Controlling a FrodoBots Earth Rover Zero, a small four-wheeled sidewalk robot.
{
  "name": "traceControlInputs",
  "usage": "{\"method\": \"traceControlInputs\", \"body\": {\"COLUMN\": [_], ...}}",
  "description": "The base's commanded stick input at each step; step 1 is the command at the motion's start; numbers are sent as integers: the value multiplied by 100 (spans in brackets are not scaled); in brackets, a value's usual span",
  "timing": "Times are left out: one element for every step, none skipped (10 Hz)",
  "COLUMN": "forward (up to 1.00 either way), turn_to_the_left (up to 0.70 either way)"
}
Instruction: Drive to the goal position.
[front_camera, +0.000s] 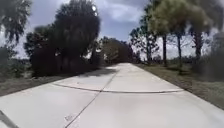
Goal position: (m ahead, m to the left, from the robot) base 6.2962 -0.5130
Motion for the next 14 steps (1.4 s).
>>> {"method": "traceControlInputs", "body": {"forward": [85,85,85,85,85,85,85,85,85,85,85,84,84,84], "turn_to_the_left": [0,0,0,0,0,0,0,0,0,0,0,0,0,0]}}
